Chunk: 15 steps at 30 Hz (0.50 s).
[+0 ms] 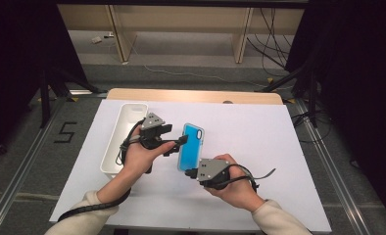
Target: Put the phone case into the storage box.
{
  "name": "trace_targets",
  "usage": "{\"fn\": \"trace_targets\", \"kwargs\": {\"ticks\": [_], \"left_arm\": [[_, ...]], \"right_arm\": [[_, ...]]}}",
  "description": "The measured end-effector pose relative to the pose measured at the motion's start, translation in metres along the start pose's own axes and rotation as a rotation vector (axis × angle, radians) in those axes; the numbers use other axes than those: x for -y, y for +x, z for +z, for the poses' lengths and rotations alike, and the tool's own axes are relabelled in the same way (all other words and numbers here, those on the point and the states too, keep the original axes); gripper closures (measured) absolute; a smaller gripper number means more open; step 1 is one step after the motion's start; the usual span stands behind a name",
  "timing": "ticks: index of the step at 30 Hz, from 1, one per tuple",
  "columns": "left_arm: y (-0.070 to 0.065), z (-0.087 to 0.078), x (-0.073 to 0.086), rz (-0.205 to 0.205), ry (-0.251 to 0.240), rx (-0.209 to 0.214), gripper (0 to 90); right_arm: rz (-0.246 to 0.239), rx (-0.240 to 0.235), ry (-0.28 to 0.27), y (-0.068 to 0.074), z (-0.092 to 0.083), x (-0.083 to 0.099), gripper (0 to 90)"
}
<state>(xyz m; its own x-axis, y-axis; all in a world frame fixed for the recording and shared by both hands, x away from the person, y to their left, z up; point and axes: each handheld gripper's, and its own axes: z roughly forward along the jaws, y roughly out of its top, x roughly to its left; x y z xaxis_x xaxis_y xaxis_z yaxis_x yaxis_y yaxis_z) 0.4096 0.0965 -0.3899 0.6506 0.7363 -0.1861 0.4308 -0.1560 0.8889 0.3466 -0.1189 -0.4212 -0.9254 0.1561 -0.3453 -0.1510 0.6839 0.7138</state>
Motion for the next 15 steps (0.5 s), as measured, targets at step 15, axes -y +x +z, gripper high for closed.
{"fn": "trace_targets", "kwargs": {"ticks": [15], "left_arm": [[-0.0017,0.0083,-0.0002,-0.037,0.033,0.019,45.8]], "right_arm": [[-0.015,-0.005,0.018,0.004,0.0037,-0.0018,89.5]]}}
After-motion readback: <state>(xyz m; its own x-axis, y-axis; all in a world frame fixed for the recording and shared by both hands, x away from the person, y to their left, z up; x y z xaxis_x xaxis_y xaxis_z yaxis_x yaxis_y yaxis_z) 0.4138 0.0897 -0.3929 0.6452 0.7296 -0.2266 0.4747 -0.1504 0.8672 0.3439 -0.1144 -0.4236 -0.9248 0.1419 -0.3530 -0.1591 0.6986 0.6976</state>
